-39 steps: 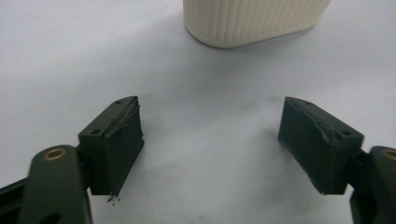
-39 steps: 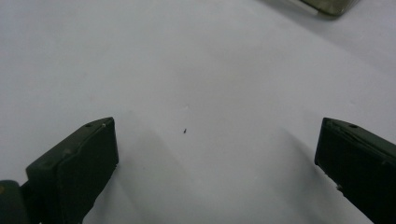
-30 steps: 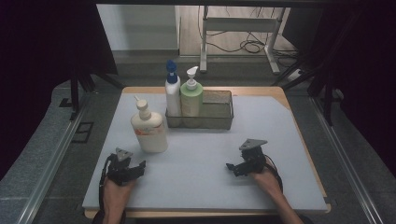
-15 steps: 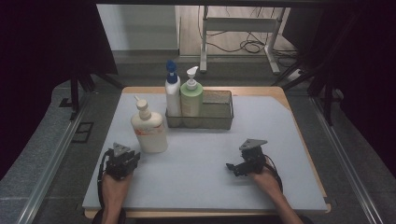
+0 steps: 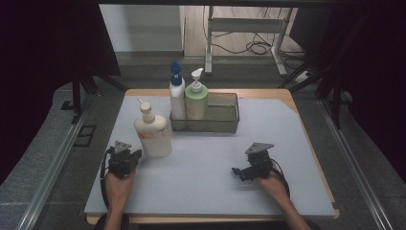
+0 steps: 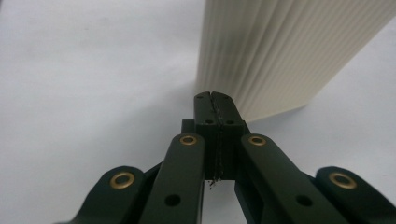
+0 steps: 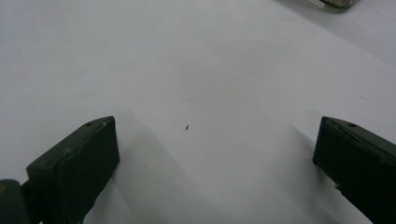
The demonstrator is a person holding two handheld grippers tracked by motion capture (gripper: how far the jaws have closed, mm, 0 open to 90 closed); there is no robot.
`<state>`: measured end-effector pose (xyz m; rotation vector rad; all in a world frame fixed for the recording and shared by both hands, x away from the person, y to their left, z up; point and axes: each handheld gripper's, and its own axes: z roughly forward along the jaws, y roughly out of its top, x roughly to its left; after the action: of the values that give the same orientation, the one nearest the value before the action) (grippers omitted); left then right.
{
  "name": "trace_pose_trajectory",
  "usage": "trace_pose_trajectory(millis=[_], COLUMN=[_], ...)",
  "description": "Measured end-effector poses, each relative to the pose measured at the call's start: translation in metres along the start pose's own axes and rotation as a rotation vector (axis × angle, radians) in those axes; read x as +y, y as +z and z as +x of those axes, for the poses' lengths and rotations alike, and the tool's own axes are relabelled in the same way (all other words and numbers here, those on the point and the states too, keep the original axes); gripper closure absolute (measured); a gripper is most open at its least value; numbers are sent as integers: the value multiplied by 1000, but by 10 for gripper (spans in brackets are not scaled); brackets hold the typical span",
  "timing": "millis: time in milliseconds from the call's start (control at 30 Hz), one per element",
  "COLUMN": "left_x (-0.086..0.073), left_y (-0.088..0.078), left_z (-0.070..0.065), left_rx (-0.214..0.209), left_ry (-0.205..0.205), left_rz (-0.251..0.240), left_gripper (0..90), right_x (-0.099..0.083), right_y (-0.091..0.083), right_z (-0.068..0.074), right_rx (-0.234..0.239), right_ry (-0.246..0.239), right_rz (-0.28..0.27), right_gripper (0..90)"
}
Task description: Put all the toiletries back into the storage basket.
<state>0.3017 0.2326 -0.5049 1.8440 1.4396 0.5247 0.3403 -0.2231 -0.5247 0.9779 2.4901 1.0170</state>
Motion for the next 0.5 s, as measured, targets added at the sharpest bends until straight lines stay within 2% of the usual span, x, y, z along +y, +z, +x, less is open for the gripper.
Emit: trace_pose_trajectory(millis=[200, 500], left_x=[2, 5], left_y=[2, 6], left_z=[-6, -5], left_rx=[-19, -9], left_ry=[16, 19], left_rz=[11, 14], left_gripper=[893, 893], right_x=[0, 0], right_y=[0, 0], right_z=[0, 0], right_rx=[-1, 0], right_ry=[-1, -1], right_rz=[0, 0], right_gripper=[0, 0])
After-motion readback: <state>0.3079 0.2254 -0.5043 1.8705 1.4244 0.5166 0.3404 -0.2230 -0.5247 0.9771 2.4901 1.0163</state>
